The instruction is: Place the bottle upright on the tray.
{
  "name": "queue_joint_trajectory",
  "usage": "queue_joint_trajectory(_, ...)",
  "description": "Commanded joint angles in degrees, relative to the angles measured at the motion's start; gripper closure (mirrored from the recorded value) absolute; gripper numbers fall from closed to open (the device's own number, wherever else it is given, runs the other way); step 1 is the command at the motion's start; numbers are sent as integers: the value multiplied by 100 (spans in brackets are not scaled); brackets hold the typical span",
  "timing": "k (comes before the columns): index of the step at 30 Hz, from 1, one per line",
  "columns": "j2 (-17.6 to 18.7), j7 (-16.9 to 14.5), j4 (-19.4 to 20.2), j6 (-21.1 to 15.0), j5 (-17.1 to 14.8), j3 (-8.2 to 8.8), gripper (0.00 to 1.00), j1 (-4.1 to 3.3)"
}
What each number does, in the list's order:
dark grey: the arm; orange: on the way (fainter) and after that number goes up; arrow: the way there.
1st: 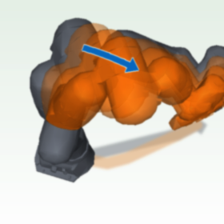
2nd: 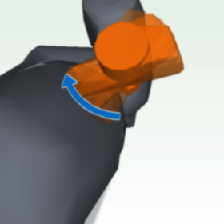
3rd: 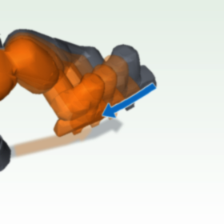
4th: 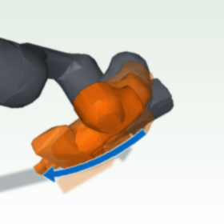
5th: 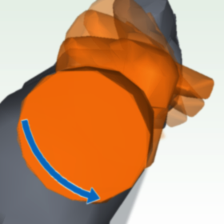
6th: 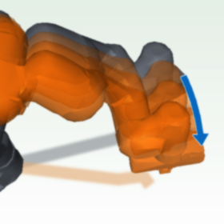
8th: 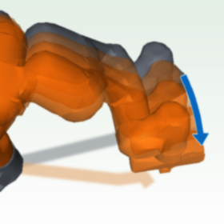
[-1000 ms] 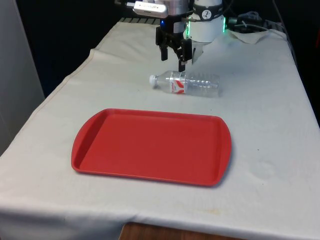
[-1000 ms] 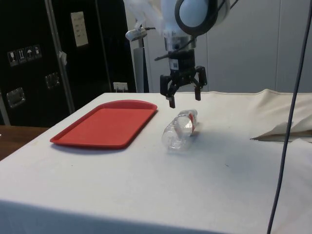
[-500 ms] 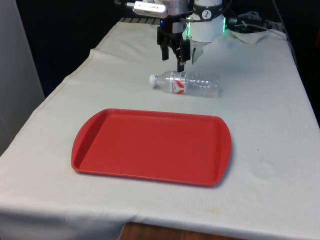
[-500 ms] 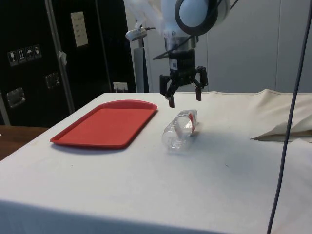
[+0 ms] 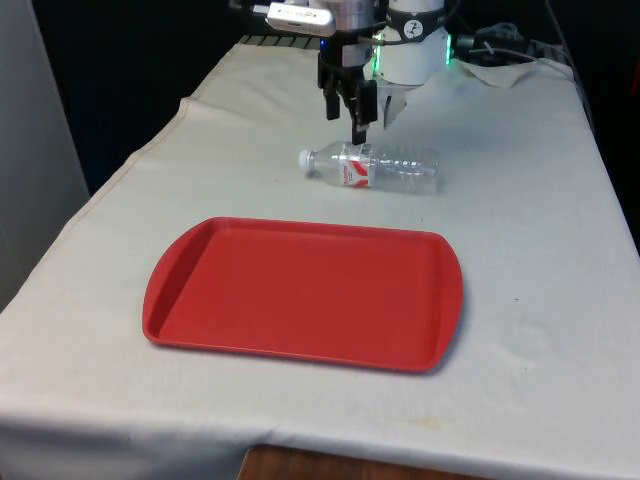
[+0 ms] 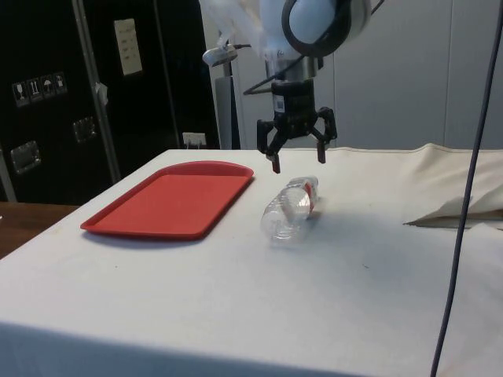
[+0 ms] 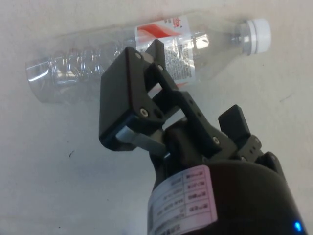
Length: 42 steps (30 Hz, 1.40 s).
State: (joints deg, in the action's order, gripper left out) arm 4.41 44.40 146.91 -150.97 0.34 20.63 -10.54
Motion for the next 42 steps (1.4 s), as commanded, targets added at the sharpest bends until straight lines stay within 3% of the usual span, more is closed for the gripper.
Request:
queue_joint_trajectory(1, 17, 103, -6, 0, 17, 6, 0, -6)
queue_joint_trajectory(2, 0, 34, 0, 0, 0, 0, 0, 0)
queue_joint_trajectory(30, 17, 1037, -11, 17, 11, 11, 0, -6)
queue_joint_trajectory(31, 0, 957, 0, 17, 0, 6, 0, 0)
queue_joint_trajectory(40, 23, 1364, -6, 29, -11, 11, 0, -6)
queue_joint_trajectory(42, 6, 1312, 0, 29, 0, 11, 0, 0)
